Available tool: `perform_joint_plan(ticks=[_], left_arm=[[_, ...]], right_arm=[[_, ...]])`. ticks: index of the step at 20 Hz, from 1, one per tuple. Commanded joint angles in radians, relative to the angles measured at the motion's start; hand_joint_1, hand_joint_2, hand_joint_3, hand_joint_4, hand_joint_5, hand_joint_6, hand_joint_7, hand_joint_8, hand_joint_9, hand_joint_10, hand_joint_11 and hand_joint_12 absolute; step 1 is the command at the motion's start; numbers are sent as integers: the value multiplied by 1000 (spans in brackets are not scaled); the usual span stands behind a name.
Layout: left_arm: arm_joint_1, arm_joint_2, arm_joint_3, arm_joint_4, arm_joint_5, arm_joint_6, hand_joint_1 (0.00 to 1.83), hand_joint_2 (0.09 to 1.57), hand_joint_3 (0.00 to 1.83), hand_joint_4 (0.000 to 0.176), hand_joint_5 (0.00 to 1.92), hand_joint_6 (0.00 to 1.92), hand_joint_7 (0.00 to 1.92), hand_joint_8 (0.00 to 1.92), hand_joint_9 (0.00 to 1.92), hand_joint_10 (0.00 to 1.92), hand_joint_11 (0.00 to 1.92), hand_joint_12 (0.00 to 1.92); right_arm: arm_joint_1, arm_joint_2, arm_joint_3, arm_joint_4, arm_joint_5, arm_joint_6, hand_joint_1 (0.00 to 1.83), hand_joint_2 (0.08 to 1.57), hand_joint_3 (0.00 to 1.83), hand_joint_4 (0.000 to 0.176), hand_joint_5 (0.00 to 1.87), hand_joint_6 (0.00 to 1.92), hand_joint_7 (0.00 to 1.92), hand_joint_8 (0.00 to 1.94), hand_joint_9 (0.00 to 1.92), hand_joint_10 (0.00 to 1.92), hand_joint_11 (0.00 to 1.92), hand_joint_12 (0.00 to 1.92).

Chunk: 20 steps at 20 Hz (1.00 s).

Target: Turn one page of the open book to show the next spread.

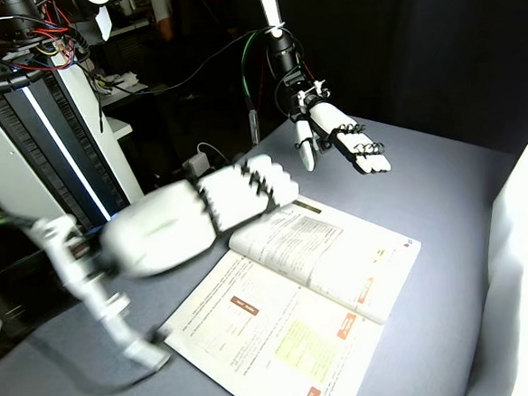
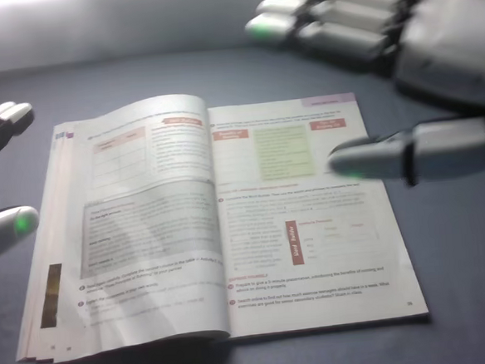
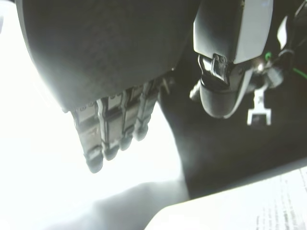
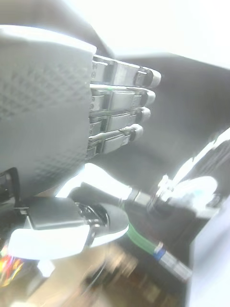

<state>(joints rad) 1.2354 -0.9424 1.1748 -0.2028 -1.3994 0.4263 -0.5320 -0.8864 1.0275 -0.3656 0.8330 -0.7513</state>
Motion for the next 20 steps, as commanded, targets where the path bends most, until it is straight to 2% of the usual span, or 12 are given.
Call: perform_joint_plan(ticks=[1, 4, 6, 9, 10, 11, 12, 13, 15, 17, 18, 20], left_arm=[[-10, 5, 0, -29, -143, -1, 284, 1361, 0, 0, 0, 0, 0, 0, 0, 0, 0, 0], [-41, 1, 4, -16, -161, 2, 255, 1354, 0, 2, 0, 0, 0, 0, 0, 0, 0, 0], [-100, -19, 17, 17, -151, 3, 111, 1311, 0, 23, 0, 0, 0, 0, 0, 0, 0, 0], [-141, -33, 27, 34, -161, 3, 139, 1283, 0, 17, 0, 0, 0, 0, 0, 0, 0, 0], [-151, -35, 29, 33, -170, 3, 140, 1277, 0, 28, 0, 0, 0, 0, 0, 0, 0, 0], [-159, -35, 30, 33, -174, 3, 97, 1266, 0, 58, 0, 0, 0, 0, 0, 0, 0, 0], [-164, -32, 31, 33, -188, 3, 61, 1257, 0, 70, 0, 0, 0, 0, 0, 0, 0, 0], [-164, -29, 30, 31, -204, 3, 61, 1257, 0, 70, 0, 0, 0, 0, 0, 0, 0, 0], [-165, -17, 24, 21, -248, 3, 124, 1294, 0, 134, 0, 0, 0, 0, 0, 0, 0, 0], [-166, -11, 21, 18, -278, 4, 189, 1322, 10, 138, 0, 0, 0, 0, 0, 0, 0, 0], [-170, -9, 21, 19, -293, 7, 72, 1371, 24, 73, 0, 0, 0, 0, 0, 0, 0, 0], [-187, -8, 21, 26, -319, 11, 140, 1359, 6, 113, 0, 0, 0, 0, 0, 0, 0, 0]], right_arm=[[-4, 9, -16, 48, 127, -24, 10, 1185, 14, 0, 0, 0, 0, 0, 0, 0, 0, 0], [-63, 64, -49, 165, 175, -102, 0, 1179, 10, 0, 0, 0, 0, 0, 0, 0, 0, 0], [-134, 112, -81, 272, 258, -158, 46, 1255, 37, 0, 0, 0, 0, 0, 0, 0, 0, 0], [-215, 149, -108, 372, 367, -189, 55, 1252, 24, 0, 0, 0, 0, 0, 0, 0, 0, 0], [-237, 159, -113, 401, 402, -198, 163, 1233, 10, 0, 0, 0, 0, 0, 0, 0, 0, 0], [-254, 165, -113, 422, 434, -200, 220, 1244, 11, 0, 0, 0, 0, 0, 0, 0, 0, 0], [-266, 173, -117, 438, 471, -200, 226, 1254, 11, 76, 0, 0, 0, 0, 0, 0, 0, 0], [-271, 179, -121, 445, 502, -200, 226, 1254, 11, 76, 0, 0, 0, 0, 0, 0, 0, 0], [-274, 198, -134, 452, 567, -200, 309, 1242, 0, 63, 0, 0, 0, 0, 0, 0, 0, 0], [-281, 210, -143, 454, 612, -200, 346, 1237, 0, 53, 0, 0, 0, 0, 0, 0, 0, 0], [-284, 213, -145, 454, 636, -200, 304, 1275, 15, 0, 0, 0, 0, 0, 1, 0, 1, 0], [-287, 218, -147, 450, 672, -198, 371, 1247, 1, 0, 0, 0, 0, 0, 0, 0, 0, 0]])
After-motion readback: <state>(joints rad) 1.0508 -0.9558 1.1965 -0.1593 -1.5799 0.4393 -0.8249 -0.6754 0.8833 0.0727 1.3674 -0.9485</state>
